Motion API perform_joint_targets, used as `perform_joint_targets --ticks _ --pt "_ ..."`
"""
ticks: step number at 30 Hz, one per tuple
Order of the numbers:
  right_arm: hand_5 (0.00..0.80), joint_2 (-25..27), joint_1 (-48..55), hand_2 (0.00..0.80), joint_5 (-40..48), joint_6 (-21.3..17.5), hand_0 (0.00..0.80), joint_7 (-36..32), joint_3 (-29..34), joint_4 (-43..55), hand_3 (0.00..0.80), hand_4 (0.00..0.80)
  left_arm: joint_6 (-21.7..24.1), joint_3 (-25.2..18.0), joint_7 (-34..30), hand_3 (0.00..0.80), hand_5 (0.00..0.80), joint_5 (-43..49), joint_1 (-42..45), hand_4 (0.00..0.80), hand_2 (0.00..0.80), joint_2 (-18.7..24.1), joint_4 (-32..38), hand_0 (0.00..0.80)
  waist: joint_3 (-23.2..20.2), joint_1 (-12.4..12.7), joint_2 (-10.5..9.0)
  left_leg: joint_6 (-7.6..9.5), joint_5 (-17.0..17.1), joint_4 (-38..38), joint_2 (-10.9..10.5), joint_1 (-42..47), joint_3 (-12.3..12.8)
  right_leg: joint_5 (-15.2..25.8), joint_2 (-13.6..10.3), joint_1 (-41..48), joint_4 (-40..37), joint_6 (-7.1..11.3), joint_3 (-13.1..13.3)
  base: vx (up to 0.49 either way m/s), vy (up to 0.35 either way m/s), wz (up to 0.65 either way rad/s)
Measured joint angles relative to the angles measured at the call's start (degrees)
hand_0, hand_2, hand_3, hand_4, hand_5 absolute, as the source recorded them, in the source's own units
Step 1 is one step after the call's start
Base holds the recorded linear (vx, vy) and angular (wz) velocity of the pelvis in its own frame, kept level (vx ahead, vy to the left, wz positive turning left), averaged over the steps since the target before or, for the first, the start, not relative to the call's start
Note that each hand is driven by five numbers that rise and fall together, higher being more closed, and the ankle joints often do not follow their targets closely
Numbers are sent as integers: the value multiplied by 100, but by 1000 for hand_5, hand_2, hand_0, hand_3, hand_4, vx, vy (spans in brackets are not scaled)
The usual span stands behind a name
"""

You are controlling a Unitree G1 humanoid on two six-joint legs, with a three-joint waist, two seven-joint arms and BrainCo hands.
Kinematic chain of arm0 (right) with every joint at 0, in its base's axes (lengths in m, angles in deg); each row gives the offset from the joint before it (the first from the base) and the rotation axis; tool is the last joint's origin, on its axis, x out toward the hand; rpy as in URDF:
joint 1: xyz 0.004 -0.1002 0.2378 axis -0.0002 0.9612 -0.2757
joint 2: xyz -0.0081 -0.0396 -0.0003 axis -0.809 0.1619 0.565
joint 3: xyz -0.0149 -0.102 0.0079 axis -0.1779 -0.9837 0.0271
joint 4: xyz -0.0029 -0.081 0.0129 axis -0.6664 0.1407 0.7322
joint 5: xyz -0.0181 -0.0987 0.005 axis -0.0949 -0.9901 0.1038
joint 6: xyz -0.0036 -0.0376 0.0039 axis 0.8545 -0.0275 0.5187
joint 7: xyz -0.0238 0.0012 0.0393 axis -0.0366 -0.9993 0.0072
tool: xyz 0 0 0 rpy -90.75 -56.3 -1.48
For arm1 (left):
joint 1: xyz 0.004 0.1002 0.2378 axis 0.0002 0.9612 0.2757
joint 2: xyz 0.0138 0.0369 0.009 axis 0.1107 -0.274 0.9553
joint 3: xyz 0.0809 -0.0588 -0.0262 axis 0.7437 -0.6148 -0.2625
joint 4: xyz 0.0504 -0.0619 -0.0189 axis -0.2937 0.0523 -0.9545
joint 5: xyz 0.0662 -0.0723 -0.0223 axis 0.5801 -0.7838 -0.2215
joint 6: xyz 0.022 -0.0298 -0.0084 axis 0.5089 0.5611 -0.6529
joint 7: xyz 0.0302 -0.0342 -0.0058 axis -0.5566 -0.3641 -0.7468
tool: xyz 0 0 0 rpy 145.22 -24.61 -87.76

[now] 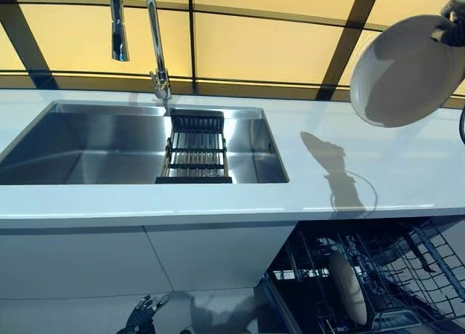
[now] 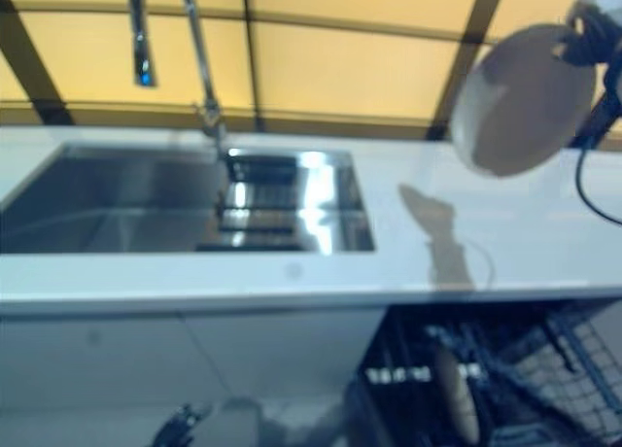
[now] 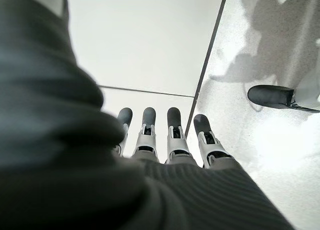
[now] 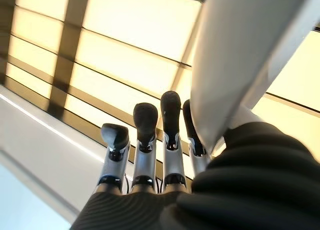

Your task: Take plates into dishwasher

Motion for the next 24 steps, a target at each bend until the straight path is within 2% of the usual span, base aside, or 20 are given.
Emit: perform_joint_targets --ticks 2,5,7,12,19,24 --pt "800 63 102 800 4 -3 800 -65 99 -56 800 800 -13 0 -2 0 0 13 6 0 0 0 -1 0 -6 -126 3 -1 -1 1 7 7 19 0 8 1 0 0 18 -4 -27 -6" --pt "800 205 170 800 9 -13 800 -109 196 -118 800 800 -32 1 -5 0 0 14 -5 0 0 -2 0 0 -9 -147 7 -25 1 6 23 42 109 15 25 -6 0 -11 112 -21 -24 -15" --pt "800 258 345 800 45 -14 800 -135 404 -153 800 800 -48 1 -11 0 0 14 -12 0 0 -2 -1 0 -9 -247 6 -12 -27 -3 35 83 140 16 32 3 0 -12 138 -24 -19 -9" --pt "800 520 649 800 79 -14 800 -217 509 -166 800 800 -59 2 -44 0 0 17 -41 0 0 -4 -7 0 -22 -288 25 -24 -69 -6 64 93 249 39 35 -53 1 -4 147 -5 -11 -12" --pt "800 748 1378 800 83 -28 800 -408 1121 -165 800 800 -63 0 -76 0 0 29 -64 0 0 -5 -13 0 -33 -473 45 -26 -75 -4 69 98 327 58 36 -83 1 -3 181 -5 -3 -4" --pt "800 882 2200 800 108 -182 800 -496 1790 -178 800 800 -66 -3 -75 0 0 29 -104 0 0 -3 -15 0 -30 -567 46 -26 -98 -5 73 111 400 61 38 -93 1 1 249 -17 -8 -7"
